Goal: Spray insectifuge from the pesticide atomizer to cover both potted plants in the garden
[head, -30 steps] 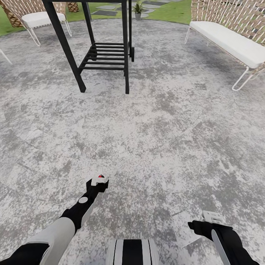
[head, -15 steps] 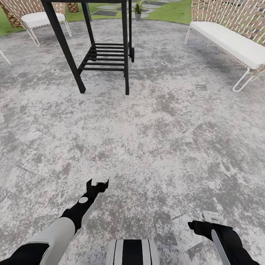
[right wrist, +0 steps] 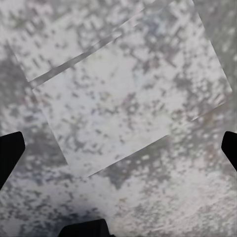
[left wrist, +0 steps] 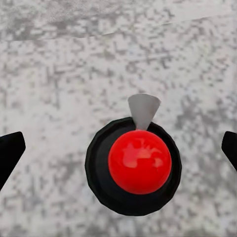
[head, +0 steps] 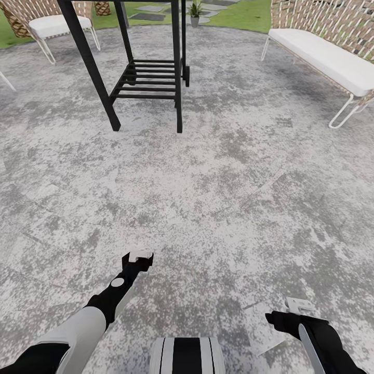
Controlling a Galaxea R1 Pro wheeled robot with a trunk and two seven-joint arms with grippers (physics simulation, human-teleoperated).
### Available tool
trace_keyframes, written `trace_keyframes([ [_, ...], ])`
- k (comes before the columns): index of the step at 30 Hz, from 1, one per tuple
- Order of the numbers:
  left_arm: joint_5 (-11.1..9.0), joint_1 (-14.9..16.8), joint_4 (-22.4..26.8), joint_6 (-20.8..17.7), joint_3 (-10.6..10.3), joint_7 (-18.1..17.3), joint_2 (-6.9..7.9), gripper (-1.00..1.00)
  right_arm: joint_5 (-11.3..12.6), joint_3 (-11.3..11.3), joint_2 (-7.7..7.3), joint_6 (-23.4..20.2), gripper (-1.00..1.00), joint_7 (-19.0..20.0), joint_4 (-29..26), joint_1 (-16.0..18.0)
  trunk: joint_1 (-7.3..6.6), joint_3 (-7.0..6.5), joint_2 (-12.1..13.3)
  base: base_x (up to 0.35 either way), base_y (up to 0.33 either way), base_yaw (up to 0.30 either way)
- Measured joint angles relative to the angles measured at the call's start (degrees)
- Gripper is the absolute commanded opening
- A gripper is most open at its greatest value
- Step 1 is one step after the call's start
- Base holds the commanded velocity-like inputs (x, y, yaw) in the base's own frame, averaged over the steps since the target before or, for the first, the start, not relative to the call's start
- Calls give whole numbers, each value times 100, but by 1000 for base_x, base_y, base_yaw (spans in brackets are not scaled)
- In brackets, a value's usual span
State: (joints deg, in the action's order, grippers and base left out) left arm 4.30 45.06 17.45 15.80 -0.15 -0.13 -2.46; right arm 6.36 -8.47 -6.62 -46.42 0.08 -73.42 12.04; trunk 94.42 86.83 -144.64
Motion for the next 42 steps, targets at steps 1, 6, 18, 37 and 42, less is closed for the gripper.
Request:
trace_keyframes([
  [1,0,0,0,0,0,0,0,100,0,0,1,0,100,0,0,0,0,0,0,0,0,0],
  [6,0,0,0,0,0,1,0,100,2,0,2,0,100,0,0,-1,0,1,0,0,0,0],
  [18,0,0,3,0,0,1,-9,100,4,0,1,0,100,0,0,0,0,1,0,-79,-56,0],
  [37,0,0,9,0,1,-2,-9,100,0,0,3,0,100,0,0,-2,0,1,0,-2,29,0],
  [42,0,0,9,0,0,-1,-9,100,0,0,3,0,100,0,0,0,0,1,0,0,2,0],
])
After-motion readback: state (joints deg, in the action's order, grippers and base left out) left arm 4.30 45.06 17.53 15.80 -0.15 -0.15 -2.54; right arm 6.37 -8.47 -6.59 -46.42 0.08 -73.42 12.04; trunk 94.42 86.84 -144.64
